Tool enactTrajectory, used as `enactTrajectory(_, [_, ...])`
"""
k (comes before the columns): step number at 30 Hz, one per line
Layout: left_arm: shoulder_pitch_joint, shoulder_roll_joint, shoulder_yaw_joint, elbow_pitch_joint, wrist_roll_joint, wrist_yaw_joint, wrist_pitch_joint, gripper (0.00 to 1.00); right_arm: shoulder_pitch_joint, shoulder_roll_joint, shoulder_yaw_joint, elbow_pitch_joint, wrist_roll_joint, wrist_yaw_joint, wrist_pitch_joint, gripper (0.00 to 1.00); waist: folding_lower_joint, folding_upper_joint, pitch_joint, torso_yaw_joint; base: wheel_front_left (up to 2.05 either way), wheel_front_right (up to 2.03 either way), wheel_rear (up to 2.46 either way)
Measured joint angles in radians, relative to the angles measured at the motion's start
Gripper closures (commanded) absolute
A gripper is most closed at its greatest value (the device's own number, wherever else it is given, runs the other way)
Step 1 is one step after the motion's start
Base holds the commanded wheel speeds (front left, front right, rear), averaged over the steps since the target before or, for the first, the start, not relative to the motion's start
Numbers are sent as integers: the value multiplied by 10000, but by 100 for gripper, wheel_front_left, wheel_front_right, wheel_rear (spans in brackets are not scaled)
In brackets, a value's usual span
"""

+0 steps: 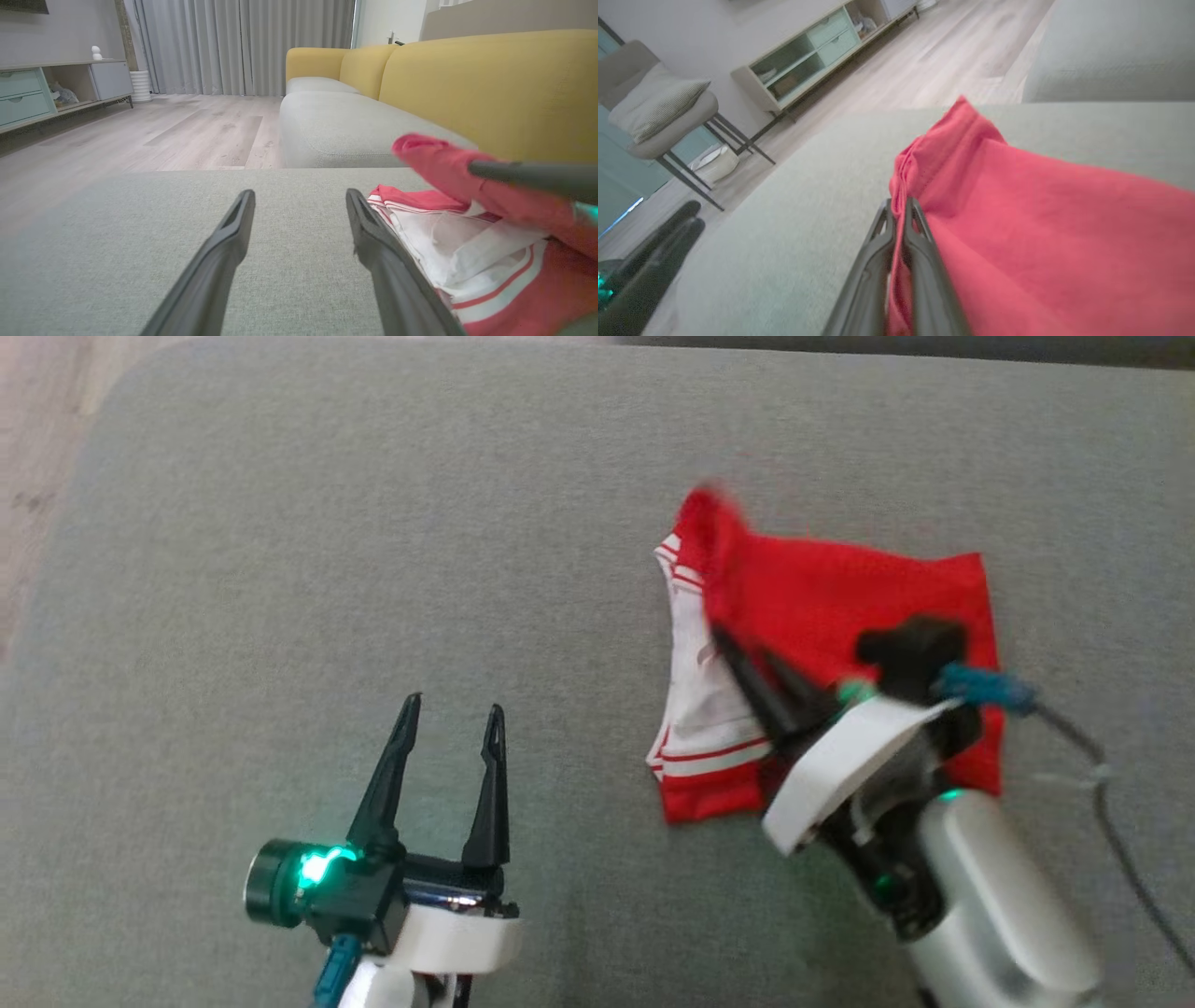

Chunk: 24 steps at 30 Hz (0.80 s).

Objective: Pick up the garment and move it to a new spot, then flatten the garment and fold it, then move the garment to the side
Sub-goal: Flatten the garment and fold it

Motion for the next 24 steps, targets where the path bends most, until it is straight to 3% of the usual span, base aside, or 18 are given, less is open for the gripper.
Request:
enactTrajectory(2, [-5,-33,2,2,0,-10,0,0,29,63,403,702,-35,0,-221,100,0,0,59,154,0,0,0])
enactTrajectory(3, [-9,-52,6,4,0,-8,0,0,27,81,560,1022,-96,0,-314,61,0,0,89,221,0,0,0])
enactTrajectory(4, [-12,-65,8,6,0,-8,0,0,27,105,675,1281,-163,0,-431,0,0,0,114,279,0,0,0])
enactTrajectory(9, [-13,-86,176,6,-13,4,0,0,13,270,610,1455,-42,0,-1317,0,0,0,35,370,0,0,0])
enactTrajectory(15, [54,-98,351,12,-13,4,0,0,94,180,-1083,566,65,0,-3007,0,0,0,-477,184,0,0,0])
enactTrajectory(19, [436,-100,579,207,-13,2,0,0,992,-330,-1925,297,462,0,-4512,0,-1,0,-1105,-97,0,0,0])
enactTrajectory(24, [808,-102,690,453,-13,-15,0,0,2168,-686,-2215,765,236,0,-5294,0,-1,0,-1763,-393,0,0,0])
